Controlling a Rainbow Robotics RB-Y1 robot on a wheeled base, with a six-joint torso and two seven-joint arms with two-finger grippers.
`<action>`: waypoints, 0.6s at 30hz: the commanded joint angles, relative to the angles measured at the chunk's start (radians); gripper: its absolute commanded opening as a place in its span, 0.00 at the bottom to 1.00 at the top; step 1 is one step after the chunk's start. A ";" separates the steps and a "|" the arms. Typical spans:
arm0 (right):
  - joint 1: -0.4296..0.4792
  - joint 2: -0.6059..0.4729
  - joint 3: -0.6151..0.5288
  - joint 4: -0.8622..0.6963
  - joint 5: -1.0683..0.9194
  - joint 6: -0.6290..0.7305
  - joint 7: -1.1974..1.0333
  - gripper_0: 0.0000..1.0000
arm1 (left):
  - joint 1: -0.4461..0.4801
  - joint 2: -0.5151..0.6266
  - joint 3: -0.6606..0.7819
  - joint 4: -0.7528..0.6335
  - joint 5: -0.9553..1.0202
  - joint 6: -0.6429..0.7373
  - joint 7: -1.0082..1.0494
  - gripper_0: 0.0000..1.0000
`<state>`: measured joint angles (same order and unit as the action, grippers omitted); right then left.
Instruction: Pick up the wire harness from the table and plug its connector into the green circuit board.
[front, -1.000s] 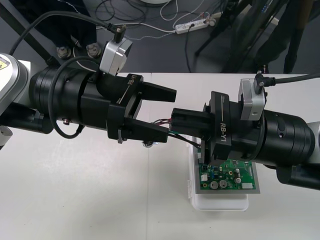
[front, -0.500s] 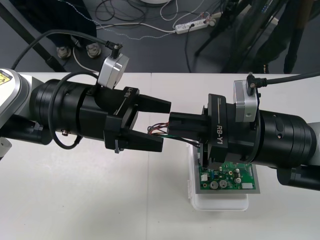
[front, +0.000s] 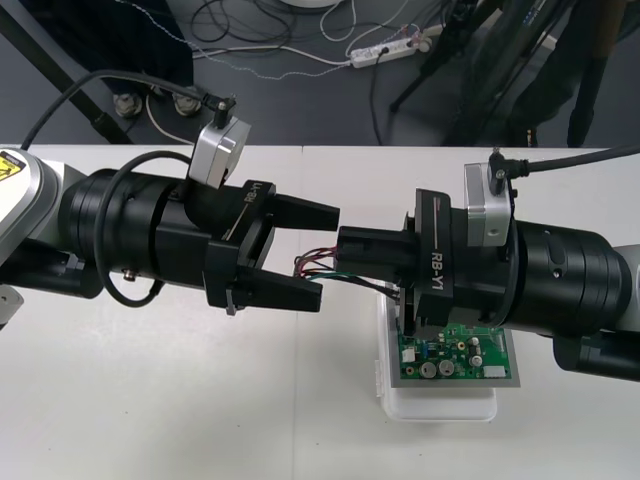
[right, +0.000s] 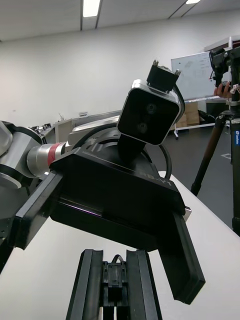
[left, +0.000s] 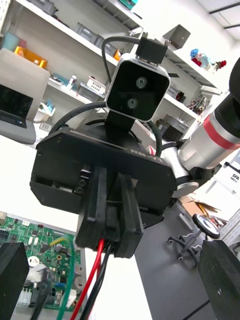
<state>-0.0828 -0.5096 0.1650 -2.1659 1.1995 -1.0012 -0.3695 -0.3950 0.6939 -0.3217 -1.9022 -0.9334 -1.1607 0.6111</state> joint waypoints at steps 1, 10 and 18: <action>0.002 -0.017 0.013 -0.042 0.023 -0.011 0.000 0.00 | 0.025 -0.027 -0.002 -0.005 0.019 -0.034 -0.056 1.00; 0.002 -0.015 0.013 -0.055 0.022 -0.016 0.024 0.00 | 0.038 -0.045 -0.002 -0.005 0.019 -0.034 -0.071 0.97; -0.002 -0.012 0.013 -0.058 0.017 -0.016 0.040 0.00 | 0.038 -0.047 0.000 -0.005 0.022 -0.033 -0.080 0.55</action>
<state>-0.0828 -0.5096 0.1651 -2.1835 1.2174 -1.0078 -0.3622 -0.3715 0.6666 -0.3217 -1.9021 -0.9309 -1.1608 0.6039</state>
